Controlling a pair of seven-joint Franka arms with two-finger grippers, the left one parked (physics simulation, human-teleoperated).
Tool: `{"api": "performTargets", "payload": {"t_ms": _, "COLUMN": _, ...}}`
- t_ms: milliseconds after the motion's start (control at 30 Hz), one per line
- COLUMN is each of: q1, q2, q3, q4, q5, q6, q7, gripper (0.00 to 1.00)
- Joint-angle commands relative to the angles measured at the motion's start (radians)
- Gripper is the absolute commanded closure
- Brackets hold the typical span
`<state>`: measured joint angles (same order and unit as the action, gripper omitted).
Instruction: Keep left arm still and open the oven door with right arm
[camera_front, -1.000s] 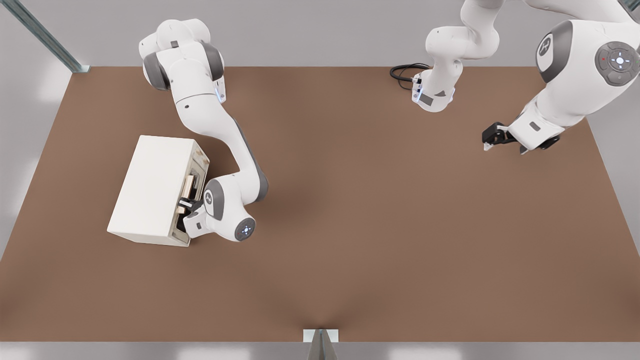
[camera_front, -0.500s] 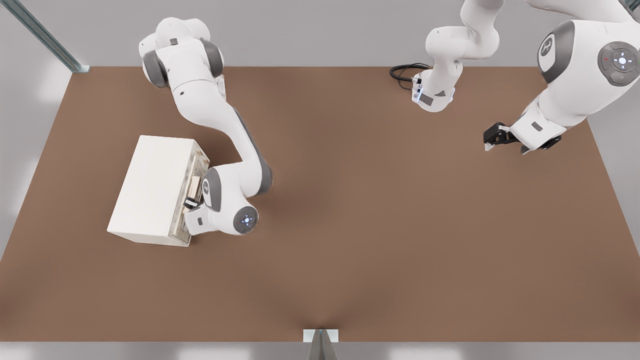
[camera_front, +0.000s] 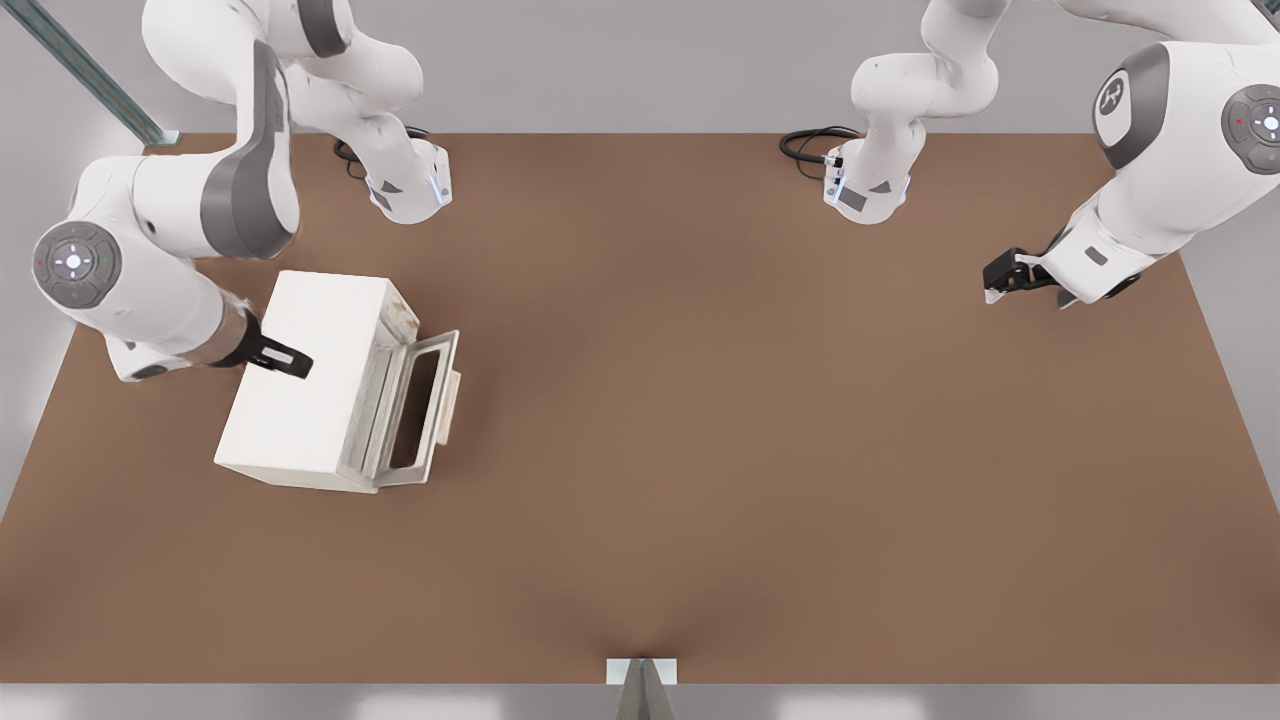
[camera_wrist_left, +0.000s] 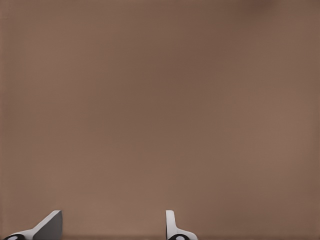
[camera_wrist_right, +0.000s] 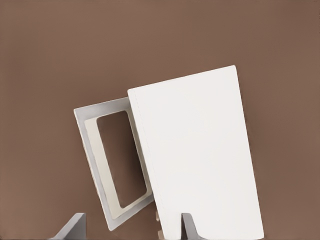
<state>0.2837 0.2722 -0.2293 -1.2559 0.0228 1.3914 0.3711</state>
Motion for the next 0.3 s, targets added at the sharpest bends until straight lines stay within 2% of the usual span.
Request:
{"api": "performTargets", "payload": {"t_ms": 0, "q1": -0.003, "q2": -0.019, "q3": -0.001, "q4": -0.003, "q5": 0.003, "q6": 0.069, "q7": -0.330, "gripper": 0.00}}
{"api": "performTargets", "payload": {"t_ms": 33, "q1": -0.003, "q2": -0.018, "q3": 0.005, "q4": -0.003, "q5": -0.038, "q6": 0.070, "q7": -0.331, "gripper": 0.00}}
{"api": "performTargets", "payload": {"t_ms": 267, "q1": -0.005, "q2": -0.019, "q3": 0.004, "q4": -0.002, "q5": -0.024, "q6": 0.070, "q7": -0.345, "gripper": 0.00}}
